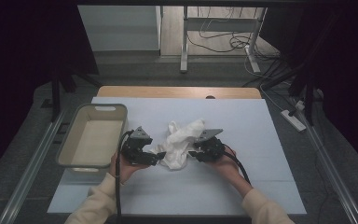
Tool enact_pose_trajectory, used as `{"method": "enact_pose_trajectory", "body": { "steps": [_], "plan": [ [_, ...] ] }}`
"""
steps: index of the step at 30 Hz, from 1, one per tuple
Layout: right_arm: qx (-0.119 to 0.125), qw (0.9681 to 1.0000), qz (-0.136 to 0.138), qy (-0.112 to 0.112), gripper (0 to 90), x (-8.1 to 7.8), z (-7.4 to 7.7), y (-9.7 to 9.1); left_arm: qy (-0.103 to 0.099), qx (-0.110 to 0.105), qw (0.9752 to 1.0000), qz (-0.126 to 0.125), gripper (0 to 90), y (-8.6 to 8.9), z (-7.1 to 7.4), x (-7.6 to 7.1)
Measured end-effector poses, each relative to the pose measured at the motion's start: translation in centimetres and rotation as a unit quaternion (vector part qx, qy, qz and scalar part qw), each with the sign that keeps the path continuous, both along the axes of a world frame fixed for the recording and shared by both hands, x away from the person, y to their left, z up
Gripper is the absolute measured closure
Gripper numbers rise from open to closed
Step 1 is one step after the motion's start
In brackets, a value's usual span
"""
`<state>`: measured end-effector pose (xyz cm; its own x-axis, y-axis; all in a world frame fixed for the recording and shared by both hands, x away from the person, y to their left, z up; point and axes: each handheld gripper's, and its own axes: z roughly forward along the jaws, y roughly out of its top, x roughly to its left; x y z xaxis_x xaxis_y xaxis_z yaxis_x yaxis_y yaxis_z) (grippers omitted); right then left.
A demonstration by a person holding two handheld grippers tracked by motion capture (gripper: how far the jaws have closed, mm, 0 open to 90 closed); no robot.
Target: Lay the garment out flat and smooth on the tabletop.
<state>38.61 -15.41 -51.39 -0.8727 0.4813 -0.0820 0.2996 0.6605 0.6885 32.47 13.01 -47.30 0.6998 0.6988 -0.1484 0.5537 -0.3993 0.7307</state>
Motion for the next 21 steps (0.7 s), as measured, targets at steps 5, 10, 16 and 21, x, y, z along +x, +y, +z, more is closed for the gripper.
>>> {"method": "enact_pose_trajectory", "body": {
  "steps": [5, 10, 16, 21],
  "plan": [
    [-0.008, 0.9999, 0.006, -0.005, 76.9, -0.02, -0.10, -0.07, 0.001, 0.002, 1.0000, -0.001, 19.9, 0.03, -0.03, 0.01],
    [-0.005, 0.9999, 0.008, -0.005, 82.4, -0.02, 0.04, -0.25, 0.001, 0.004, 1.0000, -0.002, 19.9, 0.01, -0.11, 0.04],
    [-0.004, 1.0000, 0.009, 0.000, 83.9, -0.04, 0.27, -0.50, 0.002, 0.005, 1.0000, -0.004, 19.9, -0.03, -0.14, 0.02],
    [0.004, 0.9999, 0.014, 0.002, 84.2, -0.15, 0.60, -0.60, 0.004, 0.007, 1.0000, -0.004, 19.9, -0.03, -0.22, 0.05]
  ]
}}
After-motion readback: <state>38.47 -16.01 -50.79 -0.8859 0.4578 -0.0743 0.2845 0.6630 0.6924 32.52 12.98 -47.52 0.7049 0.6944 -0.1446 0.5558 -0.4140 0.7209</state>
